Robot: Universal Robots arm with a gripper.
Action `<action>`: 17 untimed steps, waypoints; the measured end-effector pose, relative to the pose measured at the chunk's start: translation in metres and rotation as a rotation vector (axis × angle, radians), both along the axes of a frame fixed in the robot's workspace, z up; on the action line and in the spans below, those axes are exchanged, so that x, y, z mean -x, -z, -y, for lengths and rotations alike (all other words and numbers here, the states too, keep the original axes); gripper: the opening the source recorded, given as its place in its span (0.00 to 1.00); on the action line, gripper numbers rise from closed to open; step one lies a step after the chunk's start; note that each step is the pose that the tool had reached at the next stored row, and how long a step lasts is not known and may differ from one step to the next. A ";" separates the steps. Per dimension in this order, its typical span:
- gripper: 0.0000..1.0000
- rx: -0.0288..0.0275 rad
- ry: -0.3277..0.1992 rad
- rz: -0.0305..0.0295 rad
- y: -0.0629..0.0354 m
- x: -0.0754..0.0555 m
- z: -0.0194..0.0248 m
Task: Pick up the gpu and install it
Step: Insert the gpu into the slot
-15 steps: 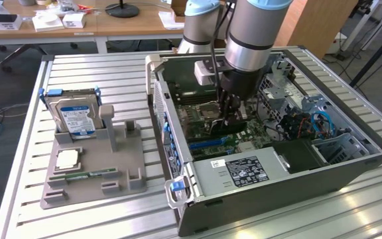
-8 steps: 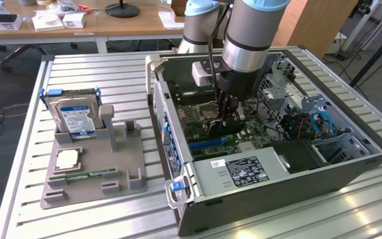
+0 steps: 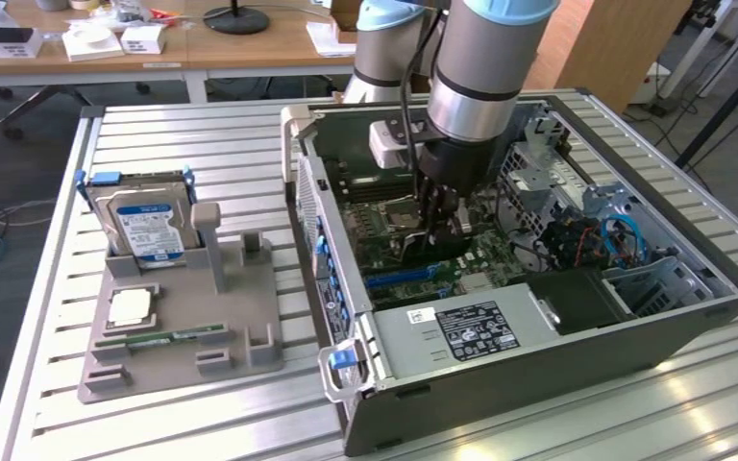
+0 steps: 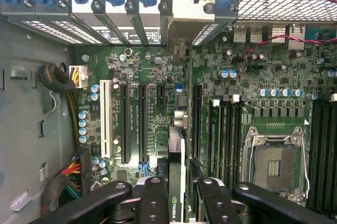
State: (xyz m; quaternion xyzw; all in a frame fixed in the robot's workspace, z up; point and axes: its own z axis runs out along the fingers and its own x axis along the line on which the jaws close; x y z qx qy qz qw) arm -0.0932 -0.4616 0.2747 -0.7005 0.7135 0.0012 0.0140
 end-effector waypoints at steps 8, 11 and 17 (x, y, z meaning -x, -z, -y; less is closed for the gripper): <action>0.26 -0.0003 0.000 0.0001 0.0051 0.004 -0.0004; 0.26 -0.0003 0.000 0.0001 0.0051 0.004 -0.0003; 0.26 -0.0004 0.000 0.0002 0.0052 0.005 -0.0004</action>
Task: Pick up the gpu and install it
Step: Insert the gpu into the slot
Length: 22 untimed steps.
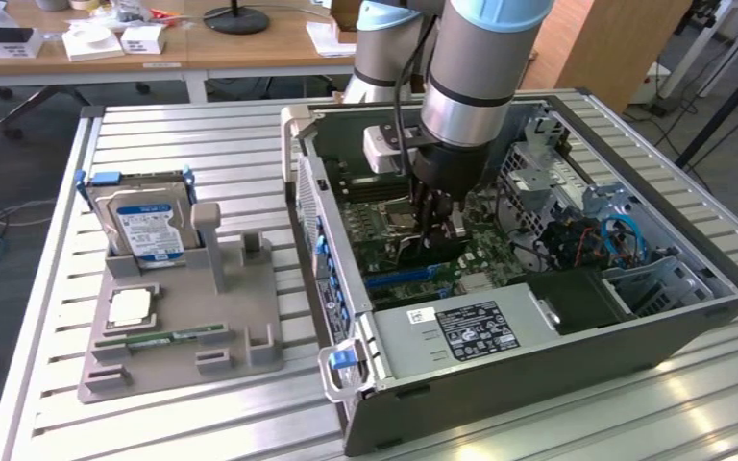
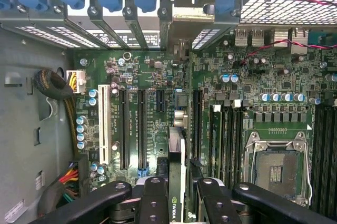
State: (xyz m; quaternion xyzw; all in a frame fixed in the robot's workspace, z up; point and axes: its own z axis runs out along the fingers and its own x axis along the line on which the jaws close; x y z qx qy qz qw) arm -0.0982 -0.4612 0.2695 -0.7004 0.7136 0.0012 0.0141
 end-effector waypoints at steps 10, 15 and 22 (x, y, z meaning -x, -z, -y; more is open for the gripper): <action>0.26 0.0001 0.000 0.0000 0.0000 0.001 0.0000; 0.26 0.0001 0.000 -0.0001 0.0000 0.002 0.0000; 0.26 0.0001 0.000 0.0000 0.0000 0.003 0.0000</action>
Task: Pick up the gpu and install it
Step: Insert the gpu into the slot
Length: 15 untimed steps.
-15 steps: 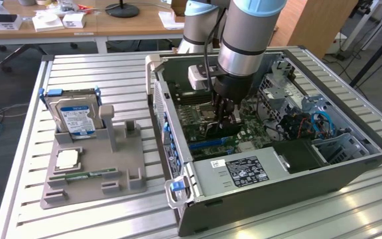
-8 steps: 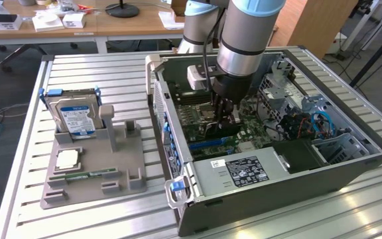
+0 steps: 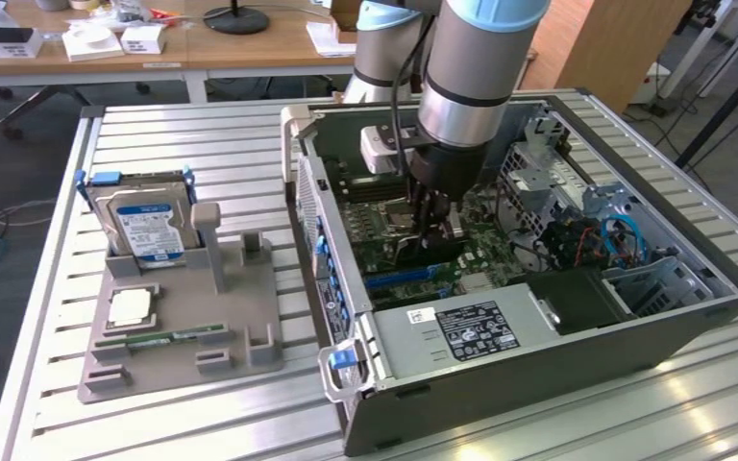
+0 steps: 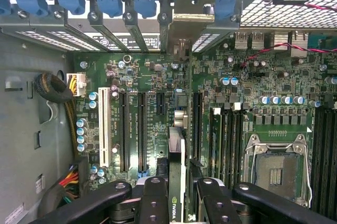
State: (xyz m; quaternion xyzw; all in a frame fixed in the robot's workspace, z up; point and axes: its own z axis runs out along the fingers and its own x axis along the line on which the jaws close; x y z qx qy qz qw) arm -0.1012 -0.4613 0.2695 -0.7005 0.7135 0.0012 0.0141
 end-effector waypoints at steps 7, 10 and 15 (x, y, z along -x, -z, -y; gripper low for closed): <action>0.26 0.0000 0.000 0.0000 0.0000 0.000 0.0000; 0.26 0.0001 0.000 -0.0001 0.0002 0.000 0.0001; 0.26 0.0001 0.000 -0.0001 0.0006 0.000 0.0000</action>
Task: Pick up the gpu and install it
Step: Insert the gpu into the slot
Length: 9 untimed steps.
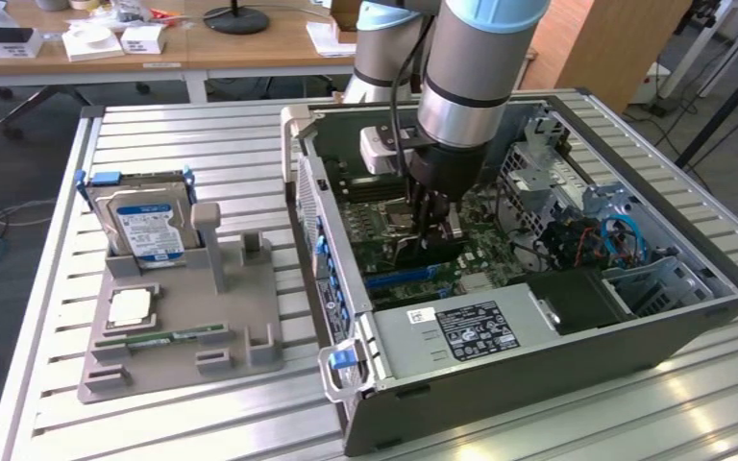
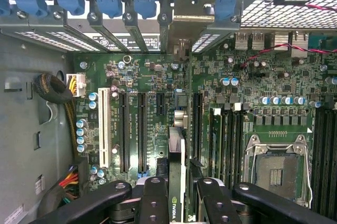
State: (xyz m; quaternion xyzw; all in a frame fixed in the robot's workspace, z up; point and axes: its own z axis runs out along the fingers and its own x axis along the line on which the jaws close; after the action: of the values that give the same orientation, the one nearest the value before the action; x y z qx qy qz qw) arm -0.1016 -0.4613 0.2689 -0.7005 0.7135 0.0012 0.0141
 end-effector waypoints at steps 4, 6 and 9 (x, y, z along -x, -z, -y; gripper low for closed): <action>0.26 -0.0001 0.000 0.0001 0.0006 0.000 0.0000; 0.26 0.0000 0.000 0.0000 0.0007 0.000 0.0000; 0.26 0.0000 0.000 0.0000 0.0007 0.000 0.0000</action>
State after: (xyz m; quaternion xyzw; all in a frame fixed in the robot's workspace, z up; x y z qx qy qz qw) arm -0.1016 -0.4613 0.2682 -0.7005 0.7135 0.0012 0.0140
